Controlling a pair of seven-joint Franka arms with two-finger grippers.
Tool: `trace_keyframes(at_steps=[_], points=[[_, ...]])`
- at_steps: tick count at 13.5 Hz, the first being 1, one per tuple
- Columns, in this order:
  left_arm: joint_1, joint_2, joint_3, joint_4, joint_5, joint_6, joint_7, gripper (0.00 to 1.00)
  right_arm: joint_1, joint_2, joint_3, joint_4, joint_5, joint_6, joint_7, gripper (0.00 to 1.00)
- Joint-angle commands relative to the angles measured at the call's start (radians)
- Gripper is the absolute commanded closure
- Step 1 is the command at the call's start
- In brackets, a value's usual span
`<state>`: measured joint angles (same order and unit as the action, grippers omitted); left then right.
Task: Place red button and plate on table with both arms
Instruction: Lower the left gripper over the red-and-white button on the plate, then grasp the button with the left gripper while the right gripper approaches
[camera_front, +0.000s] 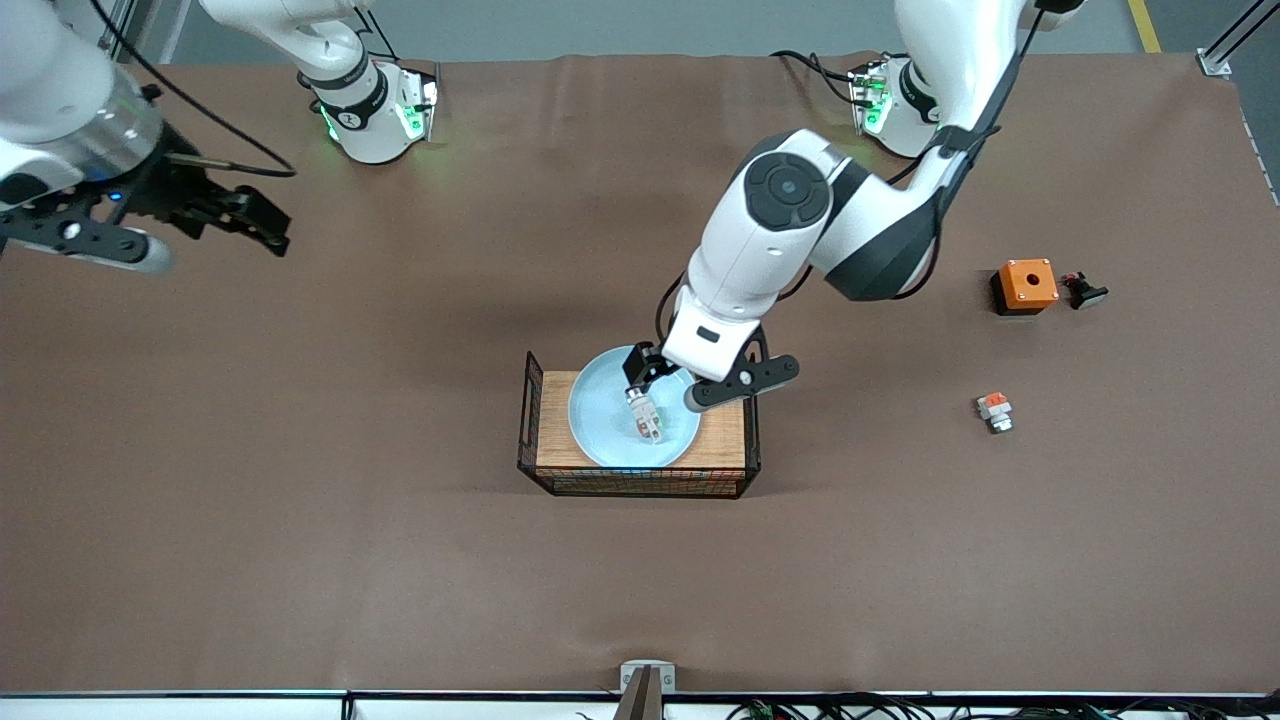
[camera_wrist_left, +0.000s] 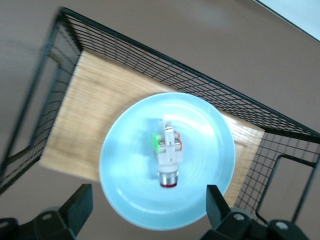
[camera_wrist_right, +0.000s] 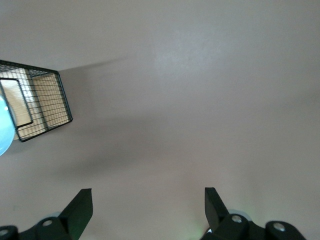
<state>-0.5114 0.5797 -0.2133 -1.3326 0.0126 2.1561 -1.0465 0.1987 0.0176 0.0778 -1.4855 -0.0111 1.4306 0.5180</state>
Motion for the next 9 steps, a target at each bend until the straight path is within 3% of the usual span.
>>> trace_keyframes(at_steps=[1, 6, 9], points=[[-0.033, 0.057, 0.031, 0.039, 0.017, 0.042, -0.018, 0.02, 0.045, 0.021, -0.006, 0.015, -0.009, -0.016, 0.066, 0.00], [-0.041, 0.106, 0.037, 0.039, 0.017, 0.134, -0.018, 0.03, 0.096, 0.053, -0.006, 0.014, -0.009, -0.007, 0.172, 0.00], [-0.052, 0.126, 0.037, 0.038, 0.030, 0.159, -0.018, 0.13, 0.139, 0.087, -0.006, 0.025, -0.007, -0.004, 0.347, 0.01]])
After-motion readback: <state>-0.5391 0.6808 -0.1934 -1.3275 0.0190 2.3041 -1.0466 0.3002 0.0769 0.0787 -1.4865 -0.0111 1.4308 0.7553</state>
